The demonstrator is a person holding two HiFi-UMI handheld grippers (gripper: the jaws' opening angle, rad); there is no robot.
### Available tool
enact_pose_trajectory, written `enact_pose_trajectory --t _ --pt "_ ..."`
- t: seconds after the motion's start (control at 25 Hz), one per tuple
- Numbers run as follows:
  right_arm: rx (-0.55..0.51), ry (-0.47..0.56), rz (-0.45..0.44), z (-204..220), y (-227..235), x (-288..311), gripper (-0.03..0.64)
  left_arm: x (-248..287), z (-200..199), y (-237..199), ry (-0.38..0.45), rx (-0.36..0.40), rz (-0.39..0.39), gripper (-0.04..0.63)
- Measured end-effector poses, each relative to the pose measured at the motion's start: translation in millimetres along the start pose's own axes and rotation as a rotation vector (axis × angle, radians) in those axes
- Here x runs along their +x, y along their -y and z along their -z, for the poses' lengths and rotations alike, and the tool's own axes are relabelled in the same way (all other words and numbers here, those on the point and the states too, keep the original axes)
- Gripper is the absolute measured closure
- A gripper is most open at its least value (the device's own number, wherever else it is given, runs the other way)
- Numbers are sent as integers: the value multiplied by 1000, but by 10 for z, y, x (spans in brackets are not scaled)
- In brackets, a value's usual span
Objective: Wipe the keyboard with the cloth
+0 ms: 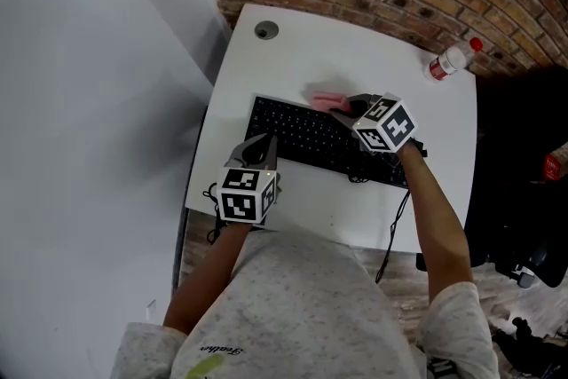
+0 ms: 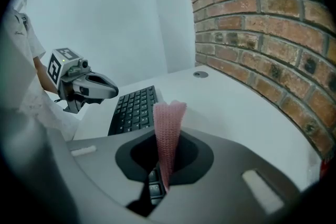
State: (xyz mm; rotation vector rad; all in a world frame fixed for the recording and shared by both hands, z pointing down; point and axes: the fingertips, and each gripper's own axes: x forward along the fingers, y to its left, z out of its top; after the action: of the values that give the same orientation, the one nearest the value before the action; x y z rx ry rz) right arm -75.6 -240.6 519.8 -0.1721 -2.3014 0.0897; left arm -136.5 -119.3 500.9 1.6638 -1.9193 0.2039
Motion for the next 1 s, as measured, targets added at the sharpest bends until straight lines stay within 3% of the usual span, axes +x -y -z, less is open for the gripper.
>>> enact_pose_trajectory --t 1.0 --pt "-119 -24 -85 -846 -465 841 592 -427 18 -711 53 -87 -104 603"
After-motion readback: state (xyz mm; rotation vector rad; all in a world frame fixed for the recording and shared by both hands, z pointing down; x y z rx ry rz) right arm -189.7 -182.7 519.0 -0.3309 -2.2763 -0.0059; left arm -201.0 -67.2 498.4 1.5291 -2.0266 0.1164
